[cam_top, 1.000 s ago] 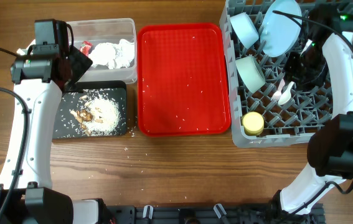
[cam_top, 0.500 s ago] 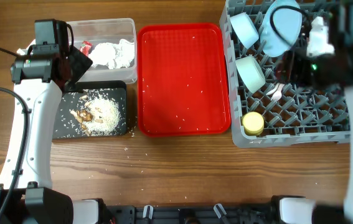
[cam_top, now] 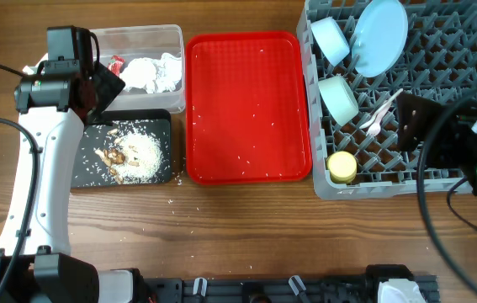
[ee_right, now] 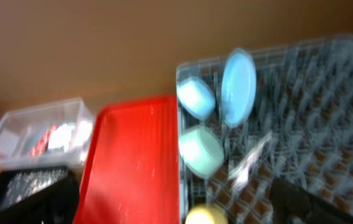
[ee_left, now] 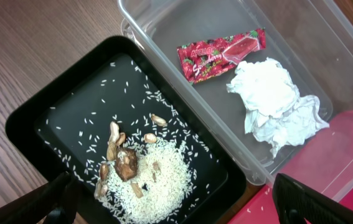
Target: Sort waste into correct bins and load items into the dishwasher rack
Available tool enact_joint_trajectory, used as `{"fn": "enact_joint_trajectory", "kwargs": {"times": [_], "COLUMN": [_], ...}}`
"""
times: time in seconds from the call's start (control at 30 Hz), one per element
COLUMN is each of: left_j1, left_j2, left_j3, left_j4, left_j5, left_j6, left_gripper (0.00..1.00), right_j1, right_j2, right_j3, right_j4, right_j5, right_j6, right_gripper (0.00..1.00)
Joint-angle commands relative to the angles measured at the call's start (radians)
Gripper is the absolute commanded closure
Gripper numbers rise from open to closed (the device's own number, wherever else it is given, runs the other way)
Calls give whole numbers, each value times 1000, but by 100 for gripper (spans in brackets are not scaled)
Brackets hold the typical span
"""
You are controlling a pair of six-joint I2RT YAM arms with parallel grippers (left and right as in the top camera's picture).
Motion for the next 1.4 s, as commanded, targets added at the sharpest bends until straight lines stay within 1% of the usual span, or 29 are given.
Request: {"fn": "enact_joint_trajectory", "kwargs": {"times": [0.0, 0.07, 0.1, 0.17, 0.2, 0.23, 0.33, 0.43, 0.5, 0.57, 0.67, 0.73, 0.8, 0.9, 1.37], "left_j1": [3, 3, 3, 3, 3, 3, 3, 3, 3, 3, 3, 3, 3, 3, 3], "left_j2": [3, 3, 3, 3, 3, 3, 3, 3, 3, 3, 3, 3, 3, 3, 3], "left_j3": [7, 7, 7, 7, 7, 7, 7, 7, 7, 7, 7, 7, 7, 7, 7], "left_j4": [0, 0, 0, 0, 0, 0, 0, 0, 0, 0, 0, 0, 0, 0, 0], "left_j5": [1, 1, 1, 1, 1, 1, 1, 1, 1, 1, 1, 1, 1, 1, 1], "left_j6": [-16, -16, -16, -16, -16, -16, -16, -16, -16, -16, -16, -16, -16, -16, -16], "left_gripper": [0, 0, 0, 0, 0, 0, 0, 0, 0, 0, 0, 0, 0, 0, 0], "right_j1": [1, 2, 2, 2, 2, 2, 9, 36, 51, 63, 63, 63, 63, 63, 63], "right_j2": [-122, -242, -278, -385, -467, -528, -706, -814, -866, -918, -970, -1004, -1004, -1003, -992], "right_j3": [-257, -510, -581, -787, -939, -1053, -1352, -1508, -1580, -1649, -1707, -1707, -1707, -1707, -1707], "right_j4": [198, 405, 461, 628, 762, 865, 1090, 1197, 1246, 1285, 1296, 1229, 1196, 1192, 1192], "right_j5": [24, 19, 9, -19, -30, -35, -56, -47, -35, -29, -29, -29, -39, -45, -45], "right_j6": [-53, -50, -49, -49, -50, -49, -42, -44, -43, -42, -42, -42, -38, -7, -8], "right_gripper": [0, 0, 0, 0, 0, 0, 0, 0, 0, 0, 0, 0, 0, 0, 0]}}
